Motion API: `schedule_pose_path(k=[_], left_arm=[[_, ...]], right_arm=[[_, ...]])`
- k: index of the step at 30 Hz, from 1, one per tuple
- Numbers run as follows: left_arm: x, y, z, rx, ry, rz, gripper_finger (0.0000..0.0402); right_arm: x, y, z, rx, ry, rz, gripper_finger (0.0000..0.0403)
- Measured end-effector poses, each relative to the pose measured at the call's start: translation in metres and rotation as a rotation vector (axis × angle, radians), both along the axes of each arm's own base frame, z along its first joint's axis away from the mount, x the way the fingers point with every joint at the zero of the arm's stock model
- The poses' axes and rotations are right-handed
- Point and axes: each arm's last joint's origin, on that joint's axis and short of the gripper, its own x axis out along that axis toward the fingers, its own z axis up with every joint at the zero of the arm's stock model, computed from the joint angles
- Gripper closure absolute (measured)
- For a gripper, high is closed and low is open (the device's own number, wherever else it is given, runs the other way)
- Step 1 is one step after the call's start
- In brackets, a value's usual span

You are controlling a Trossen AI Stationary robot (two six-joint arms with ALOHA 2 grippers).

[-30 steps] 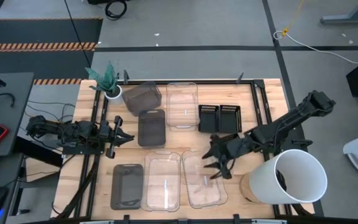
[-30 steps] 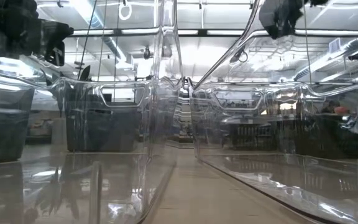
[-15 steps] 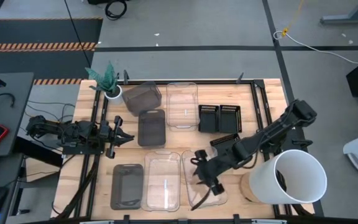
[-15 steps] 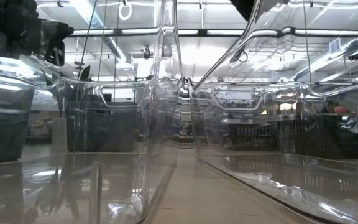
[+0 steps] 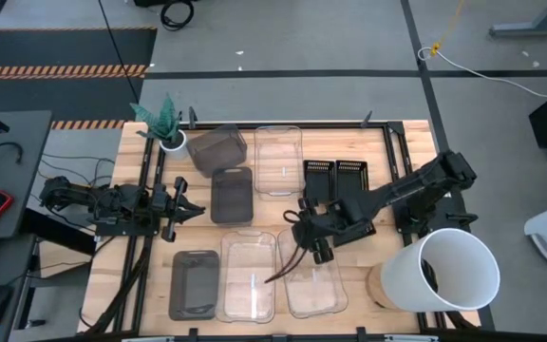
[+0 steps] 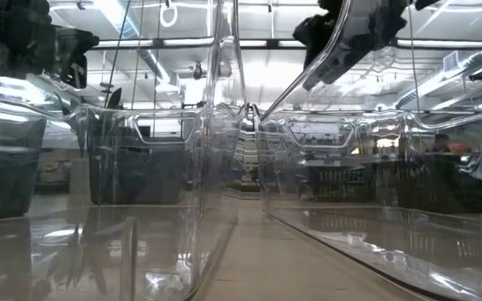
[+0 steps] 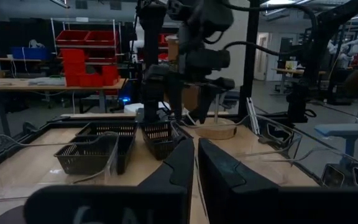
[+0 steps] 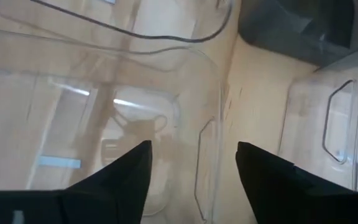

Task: Stack baskets by color
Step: Stack the bottom right transparent bin on the transparent bin

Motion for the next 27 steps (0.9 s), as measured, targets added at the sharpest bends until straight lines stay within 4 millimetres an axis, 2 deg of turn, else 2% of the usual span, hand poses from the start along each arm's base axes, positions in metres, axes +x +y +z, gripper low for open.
schedule_pose_path(k=[6,13,20,27], left_arm=[[0.000,0.000,0.000,0.000,-0.001,0.000,0.0366],[0.000,0.000,0.000,0.000,-0.001,0.000,0.0373],[0.000,0.000,0.000,0.000,-0.001,0.000,0.0367],[0.000,0.000,0.000,0.000,-0.001,0.000,0.0371]], right_arm=[[0.004,-0.018,-0.003,0.012,0.017,-0.017,0.0131],[-0.001,-0.032,-0.037,0.018,0.045,-0.043,0.0137],[-0.006,-0.043,-0.055,0.029,0.063,-0.088,0.0170],[-0.008,-0.047,-0.057,0.043,0.090,-0.123,0.0244]])
